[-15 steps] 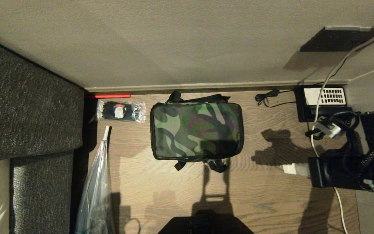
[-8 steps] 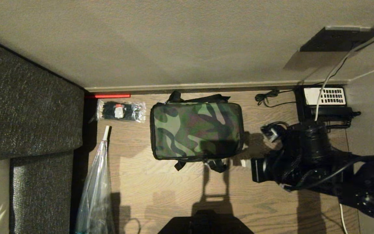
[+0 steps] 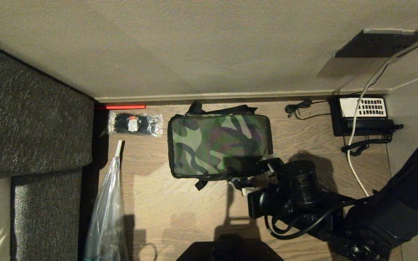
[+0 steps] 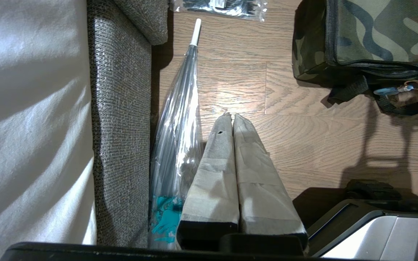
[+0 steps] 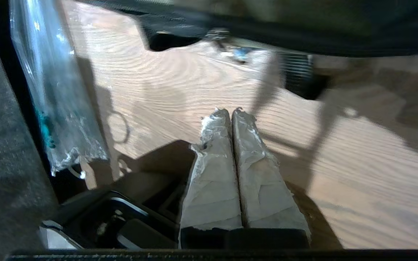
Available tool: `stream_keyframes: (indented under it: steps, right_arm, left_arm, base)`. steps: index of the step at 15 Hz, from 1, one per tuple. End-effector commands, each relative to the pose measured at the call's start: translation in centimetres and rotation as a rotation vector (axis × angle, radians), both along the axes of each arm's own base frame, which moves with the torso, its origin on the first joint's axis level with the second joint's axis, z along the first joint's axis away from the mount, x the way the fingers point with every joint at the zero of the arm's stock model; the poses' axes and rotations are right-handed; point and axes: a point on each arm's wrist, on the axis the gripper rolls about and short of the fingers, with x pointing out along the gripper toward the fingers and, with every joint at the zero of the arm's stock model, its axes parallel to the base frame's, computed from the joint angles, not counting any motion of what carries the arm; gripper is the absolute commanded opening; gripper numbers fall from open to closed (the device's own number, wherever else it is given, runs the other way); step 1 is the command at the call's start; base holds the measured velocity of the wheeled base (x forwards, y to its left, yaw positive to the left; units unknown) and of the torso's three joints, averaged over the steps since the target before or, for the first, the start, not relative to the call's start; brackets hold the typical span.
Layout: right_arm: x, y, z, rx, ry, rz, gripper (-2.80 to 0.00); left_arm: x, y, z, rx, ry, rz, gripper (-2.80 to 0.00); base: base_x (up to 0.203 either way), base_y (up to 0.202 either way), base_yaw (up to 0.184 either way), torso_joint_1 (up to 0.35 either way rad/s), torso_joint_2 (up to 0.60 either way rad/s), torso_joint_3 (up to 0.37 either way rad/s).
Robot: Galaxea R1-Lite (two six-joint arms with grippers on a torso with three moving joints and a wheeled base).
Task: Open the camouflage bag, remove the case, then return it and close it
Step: Open the top of the storage box
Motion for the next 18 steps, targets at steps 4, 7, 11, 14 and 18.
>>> stream_keyframes:
  steps: [4, 7, 11, 14, 18]
  right_arm:
    - [1.0, 2.0, -2.8, -0.049, -0.039, -0.046, 0.0]
    - [1.6, 2.6, -3.7, -0.016, -0.075, -0.059, 0.0]
    - [2.5, 3.3, -4.7, 0.026, -0.065, -0.107, 0.0]
    - [3.2, 4.0, -5.7, 0.048, -0.05, -0.117, 0.0]
    - [4.6, 5.3, -5.5, 0.138, -0.076, -0.133, 0.0]
  left_arm:
    - [0.0, 0.0, -0.1, -0.001, 0.001, 0.001, -2.8]
    - [0.0, 0.0, -0.1, -0.001, 0.001, 0.001, -2.8]
    - [0.0, 0.0, -0.1, -0.001, 0.001, 0.001, -2.8]
    - [0.0, 0.0, -0.1, -0.001, 0.001, 0.001, -2.8]
    - [0.0, 0.0, -0.1, 0.0, 0.001, 0.001, -2.8]
  base:
    - [0.0, 0.0, 0.0, 0.0, 0.0, 0.0]
    - [0.0, 0.0, 0.0, 0.0, 0.0, 0.0]
    - [0.0, 0.0, 0.0, 0.0, 0.0, 0.0]
    - [0.0, 0.0, 0.0, 0.0, 0.0, 0.0]
    - [0.0, 0.0, 0.0, 0.0, 0.0, 0.0]
